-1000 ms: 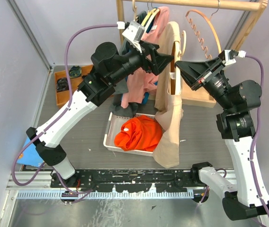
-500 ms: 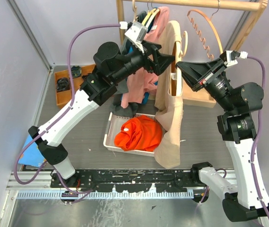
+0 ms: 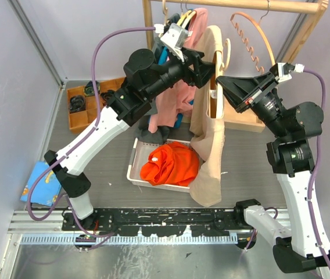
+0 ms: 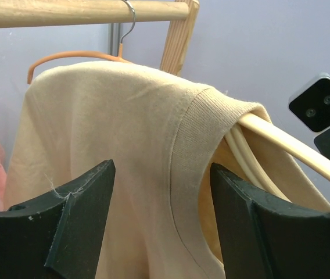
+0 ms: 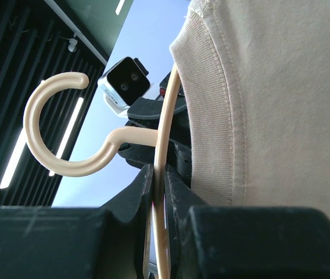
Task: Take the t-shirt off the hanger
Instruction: Pick up the hanger from the clothesline.
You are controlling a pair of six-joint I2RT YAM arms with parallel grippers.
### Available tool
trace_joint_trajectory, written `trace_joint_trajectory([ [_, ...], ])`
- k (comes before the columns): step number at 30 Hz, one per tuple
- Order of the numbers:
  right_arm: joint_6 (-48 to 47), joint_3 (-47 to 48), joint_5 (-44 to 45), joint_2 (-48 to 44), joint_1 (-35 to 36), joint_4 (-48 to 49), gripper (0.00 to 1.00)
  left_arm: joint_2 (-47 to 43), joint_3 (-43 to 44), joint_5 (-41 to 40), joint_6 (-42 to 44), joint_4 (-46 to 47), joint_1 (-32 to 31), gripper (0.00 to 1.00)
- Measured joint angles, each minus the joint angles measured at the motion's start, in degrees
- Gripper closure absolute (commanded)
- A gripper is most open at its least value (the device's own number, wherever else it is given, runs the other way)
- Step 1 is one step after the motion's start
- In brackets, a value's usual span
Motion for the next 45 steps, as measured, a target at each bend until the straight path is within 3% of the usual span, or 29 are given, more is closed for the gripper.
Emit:
trace_joint_trajectory([
  [10, 0.2, -1.3, 0.5, -0.3, 0.0, 0.0, 1.00, 0.3, 0.3, -1.0, -0.1, 0.1, -0.1, 0.66],
  [15, 0.2, -1.5, 0.7, -0.4, 0.0, 0.0, 0.99, 0.3, 0.3, -1.2, -0.1, 0.2, -0.1, 0.98],
  [18, 0.2, -1.7, 1.3, -0.5, 0.0, 0.0, 0.99, 0.3, 0.3, -1.2, -0.3, 0.2, -0.1, 1.00],
  [28, 1.2, -3.5, 4.1, -0.7, 0.0, 1.7, 0.99, -0.7, -0.2, 2.0, -0.5, -1.3, -0.7, 1.00],
  [40, 2.0, -3.7, 4.7, 2.4, 0.5, 6.1, 0.99, -11.2, -7.7, 4.0, -0.1, -4.8, -3.1, 0.98],
  [41, 2.0, -3.7, 4.4, 2.5, 0.5, 6.2, 0.99, -11.8, -8.2, 3.8, -0.1, -5.0, -3.1, 0.89],
  [42, 2.0, -3.7, 4.3, 2.6, 0.6, 6.3, 0.99, -12.1, -8.4, 3.7, -0.1, -5.3, -3.1, 0.65],
  [43, 2.1, -3.7, 4.2, 2.7, 0.6, 6.6, 0.99, -12.2, -8.5, 3.5, 0.0, -5.4, -3.1, 0.51],
  [45, 2.1, -3.7, 4.8, 2.8, 0.5, 6.8, 0.99, -12.2, -8.5, 3.1, 0.1, -6.2, -3.1, 0.30],
])
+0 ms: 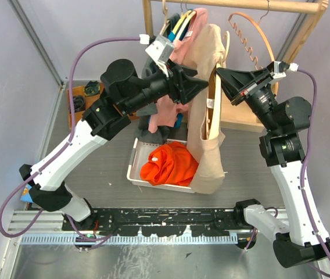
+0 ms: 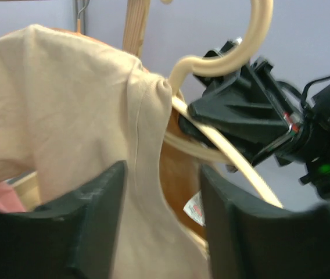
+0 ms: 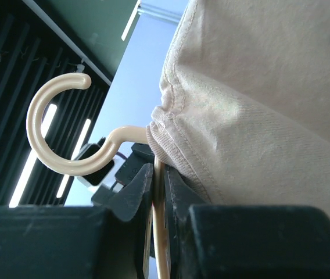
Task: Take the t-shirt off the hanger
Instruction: Pick up the hanger from the clothesline, then remove the T-shirt from the hanger.
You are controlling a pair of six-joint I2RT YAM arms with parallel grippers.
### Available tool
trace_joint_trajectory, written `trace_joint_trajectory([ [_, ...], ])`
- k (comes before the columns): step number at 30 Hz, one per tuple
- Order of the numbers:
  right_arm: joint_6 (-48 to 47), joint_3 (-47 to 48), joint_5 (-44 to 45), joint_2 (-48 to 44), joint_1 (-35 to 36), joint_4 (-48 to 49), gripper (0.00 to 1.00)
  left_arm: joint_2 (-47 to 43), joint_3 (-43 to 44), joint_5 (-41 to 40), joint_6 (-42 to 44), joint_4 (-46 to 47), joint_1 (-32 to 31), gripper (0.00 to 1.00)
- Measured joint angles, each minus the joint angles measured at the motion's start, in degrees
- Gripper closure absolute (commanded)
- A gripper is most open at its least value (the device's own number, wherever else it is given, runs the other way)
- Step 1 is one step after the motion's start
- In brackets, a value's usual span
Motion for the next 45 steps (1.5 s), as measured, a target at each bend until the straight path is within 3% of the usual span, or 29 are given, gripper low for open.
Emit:
trace_joint_trajectory([
  [3, 0.0, 0.0, 1.6, 0.3, -0.2, 0.1, 0.99, -0.1, 0.0, -1.2, -0.6, -2.2, -0.2, 0.22],
  [6, -0.5, 0.0, 3.2, 0.4, -0.2, 0.1, 0.99, -1.2, -1.6, -2.2, -0.8, -3.1, -0.3, 0.20],
  [19, -7.1, 3.2, 12.8, 3.4, -0.2, -1.4, 0.99, -13.4, -7.7, -2.4, -4.0, -5.7, -0.4, 0.21],
  [25, -7.7, 5.0, 15.6, 7.3, -0.2, 0.2, 1.00, -18.4, -15.0, -1.3, -7.1, -6.3, -1.9, 0.22],
  [45, -4.7, 6.8, 21.8, 11.2, -0.2, 3.0, 0.99, -17.3, -23.8, -8.0, -7.2, -9.5, -9.1, 0.21],
])
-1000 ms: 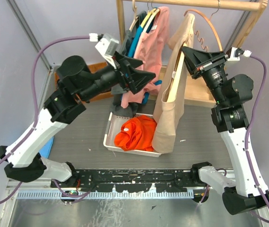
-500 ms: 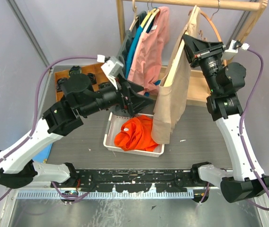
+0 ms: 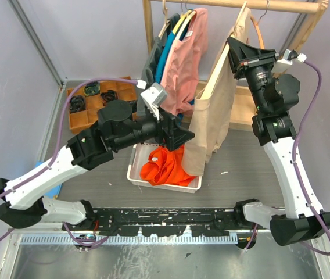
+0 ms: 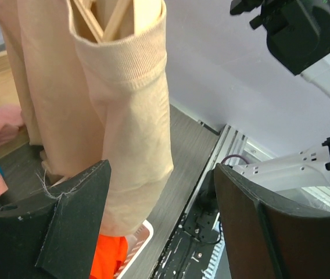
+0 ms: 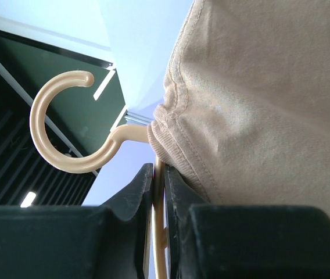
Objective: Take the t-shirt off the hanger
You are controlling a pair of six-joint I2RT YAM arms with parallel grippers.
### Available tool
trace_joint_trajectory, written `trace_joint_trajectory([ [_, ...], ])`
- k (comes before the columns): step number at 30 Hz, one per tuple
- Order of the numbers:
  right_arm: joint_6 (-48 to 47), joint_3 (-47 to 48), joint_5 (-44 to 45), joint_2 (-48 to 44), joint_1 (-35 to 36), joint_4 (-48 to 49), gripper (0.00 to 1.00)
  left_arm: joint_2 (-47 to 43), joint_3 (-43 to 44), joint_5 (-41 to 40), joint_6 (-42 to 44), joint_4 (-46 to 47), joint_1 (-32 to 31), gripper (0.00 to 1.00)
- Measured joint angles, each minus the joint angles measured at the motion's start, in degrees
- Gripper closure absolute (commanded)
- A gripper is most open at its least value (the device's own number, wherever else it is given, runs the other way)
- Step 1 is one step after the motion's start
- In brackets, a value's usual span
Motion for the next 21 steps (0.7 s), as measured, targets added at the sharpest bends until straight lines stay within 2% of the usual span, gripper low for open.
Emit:
trace_joint_trajectory([
  [6, 0.6, 0.8, 0.8, 1.8, 0.0, 0.9, 1.00, 2.0, -1.5, -2.3, 1.0, 0.3, -0.8, 0.25],
  [9, 0.9, 0.9, 0.9, 2.2, 0.0, 1.4, 0.99, 3.7, -2.3, -2.9, 1.8, 0.8, -0.9, 0.33],
  [12, 1.3, 0.9, 1.0, 2.3, 0.0, 1.6, 0.99, 5.5, -2.8, -3.6, 2.7, 1.7, -0.9, 0.51],
  [14, 1.4, 0.9, 1.0, 2.3, 0.0, 1.6, 0.99, 6.2, -2.9, -4.1, 3.3, 2.0, -0.9, 0.71],
  [17, 1.5, 1.0, 1.1, 2.3, 0.0, 1.7, 0.99, 6.6, -2.9, -5.0, 4.0, 2.5, -0.9, 0.94],
  [18, 1.6, 1.0, 1.2, 2.3, 0.0, 1.8, 0.99, 6.6, -2.9, -5.2, 4.4, 2.7, -0.9, 0.99],
  [21, 1.8, 1.2, 1.3, 2.6, 0.0, 1.9, 1.00, 6.6, -2.9, -5.5, 4.5, 3.1, -0.9, 1.00],
])
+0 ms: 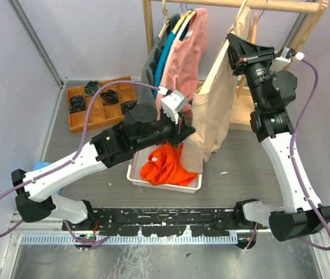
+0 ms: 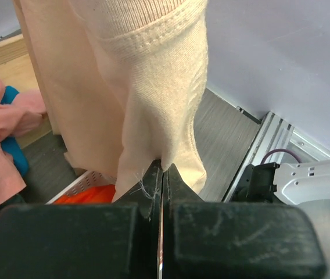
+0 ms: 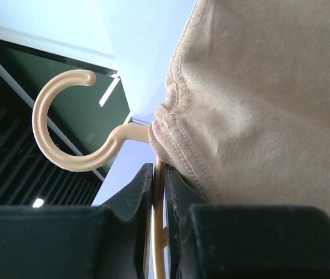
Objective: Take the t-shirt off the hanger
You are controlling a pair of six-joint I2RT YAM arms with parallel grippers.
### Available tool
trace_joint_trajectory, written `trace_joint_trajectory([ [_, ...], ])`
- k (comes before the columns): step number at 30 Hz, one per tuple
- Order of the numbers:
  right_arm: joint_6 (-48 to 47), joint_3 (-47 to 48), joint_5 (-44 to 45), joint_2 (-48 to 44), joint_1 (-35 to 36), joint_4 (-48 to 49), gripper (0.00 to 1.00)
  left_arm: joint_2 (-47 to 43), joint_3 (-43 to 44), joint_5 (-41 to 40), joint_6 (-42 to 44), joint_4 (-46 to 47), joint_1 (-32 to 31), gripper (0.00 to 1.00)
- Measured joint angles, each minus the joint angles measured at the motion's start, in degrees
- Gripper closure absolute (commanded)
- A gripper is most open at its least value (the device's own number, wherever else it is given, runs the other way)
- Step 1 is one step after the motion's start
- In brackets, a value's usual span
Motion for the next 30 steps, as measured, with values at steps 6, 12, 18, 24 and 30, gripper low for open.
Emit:
trace_joint_trajectory([
  [6, 0.5, 0.4, 0.7, 0.4, 0.0, 0.0, 0.99, -0.9, -0.8, -0.2, -0.4, -0.1, 0.0, 1.00],
  [12, 1.3, 1.2, 1.8, 1.5, 0.1, 0.0, 1.00, -6.0, -4.9, -0.3, -2.3, -0.9, -0.2, 1.00],
  [18, 2.3, 3.1, 2.2, 3.6, 0.2, 0.4, 0.99, -8.1, -5.1, -0.4, -2.9, -2.5, -1.3, 1.00],
  [24, 4.3, 3.3, 2.4, 5.0, 0.2, 1.3, 1.00, -8.0, -6.2, -1.0, -3.1, -2.8, -2.4, 1.00],
  [30, 5.5, 3.3, 2.3, 5.4, 0.3, 1.3, 0.99, -8.0, -9.5, -2.0, -3.6, -2.4, -2.8, 1.00],
])
